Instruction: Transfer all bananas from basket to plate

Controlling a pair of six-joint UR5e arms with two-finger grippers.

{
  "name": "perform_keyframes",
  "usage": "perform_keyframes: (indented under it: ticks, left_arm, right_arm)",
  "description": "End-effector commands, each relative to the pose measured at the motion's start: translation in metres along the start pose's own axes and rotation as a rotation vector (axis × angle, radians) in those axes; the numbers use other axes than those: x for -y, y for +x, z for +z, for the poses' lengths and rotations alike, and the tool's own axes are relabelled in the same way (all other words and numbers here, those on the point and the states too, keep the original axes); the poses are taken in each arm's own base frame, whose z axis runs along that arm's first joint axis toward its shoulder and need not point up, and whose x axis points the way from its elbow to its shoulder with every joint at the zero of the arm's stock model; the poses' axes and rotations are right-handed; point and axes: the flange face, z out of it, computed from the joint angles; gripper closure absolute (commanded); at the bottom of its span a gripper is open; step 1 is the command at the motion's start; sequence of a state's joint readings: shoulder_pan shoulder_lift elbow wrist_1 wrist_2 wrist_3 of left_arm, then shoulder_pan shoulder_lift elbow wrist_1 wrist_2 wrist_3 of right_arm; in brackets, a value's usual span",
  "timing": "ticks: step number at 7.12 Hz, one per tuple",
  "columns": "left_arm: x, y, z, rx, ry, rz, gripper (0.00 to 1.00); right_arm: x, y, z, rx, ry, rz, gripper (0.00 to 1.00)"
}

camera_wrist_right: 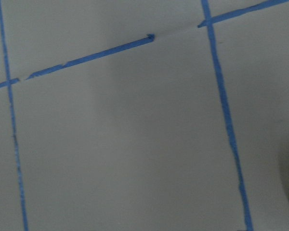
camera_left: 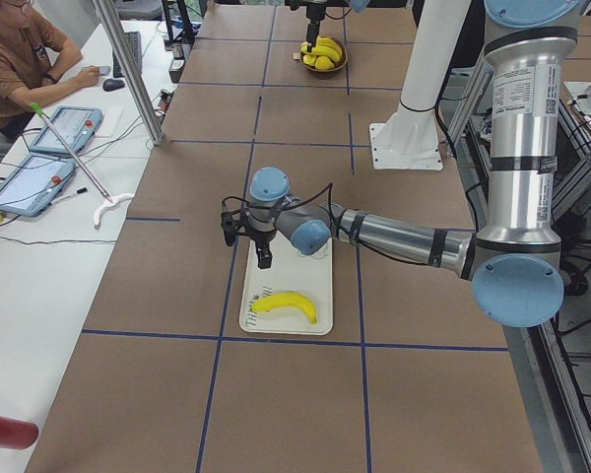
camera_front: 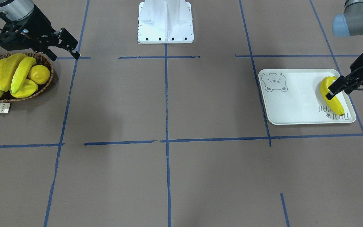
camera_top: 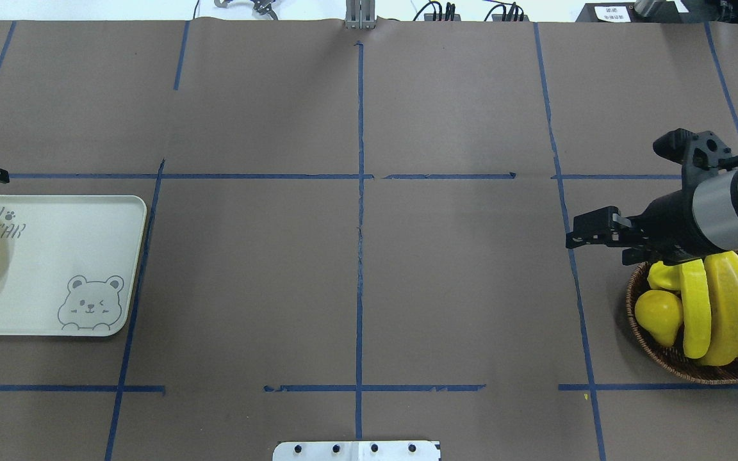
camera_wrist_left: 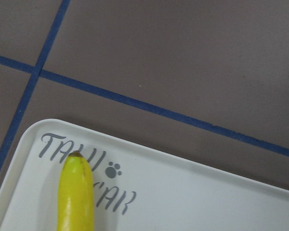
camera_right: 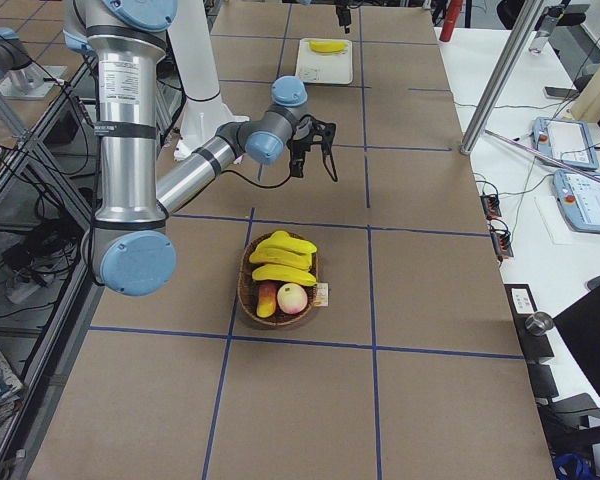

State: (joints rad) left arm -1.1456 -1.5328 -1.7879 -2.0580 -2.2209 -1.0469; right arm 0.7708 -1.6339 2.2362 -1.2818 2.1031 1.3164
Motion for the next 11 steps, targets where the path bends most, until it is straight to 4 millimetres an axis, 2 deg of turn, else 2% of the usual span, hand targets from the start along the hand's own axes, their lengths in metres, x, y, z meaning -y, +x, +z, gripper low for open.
perform_keyframes:
  ticks: [1,2,3,4,5,7,8,9,10,11]
  left_arm:
    - [0.001,0.024,-0.008,-0.026,0.002,-0.015,0.00]
    - [0.002,0.033,-0.009,-0.044,-0.009,-0.018,0.00]
    - [0.001,0.035,-0.009,-0.046,-0.011,-0.015,0.00]
    - [0.001,0.043,-0.008,-0.054,-0.012,-0.004,0.00]
    - [0.000,0.046,-0.007,-0.056,-0.016,0.001,0.00]
    - [-0.008,0.067,0.001,-0.068,-0.034,-0.021,0.00]
    - [-0.012,0.079,0.005,-0.074,-0.042,-0.028,0.00]
    - [-0.014,0.081,0.006,-0.075,-0.046,-0.026,0.00]
    - [-0.015,0.083,0.005,-0.077,-0.045,-0.024,0.00]
    - [-0.015,0.084,0.005,-0.079,-0.045,-0.021,0.00]
  right_arm:
    - [-0.011,0.030,0.019,-0.149,-0.002,-0.020,0.00]
    - [-0.022,0.030,0.024,-0.276,0.007,-0.096,0.00]
    - [-0.028,0.035,0.011,-0.384,-0.021,-0.191,0.00]
    - [-0.026,0.037,0.011,-0.451,0.018,-0.280,0.00]
    - [-0.022,0.046,0.024,-0.501,0.035,-0.289,0.00]
    - [-0.019,0.059,0.036,-0.530,0.014,-0.309,0.00]
    - [-0.020,0.074,0.043,-0.560,0.000,-0.300,0.00]
    - [-0.023,0.080,0.047,-0.525,0.013,-0.314,0.00]
    - [-0.028,0.101,0.053,-0.512,0.012,-0.322,0.00]
    - [-0.031,0.101,0.058,-0.498,0.011,-0.335,0.00]
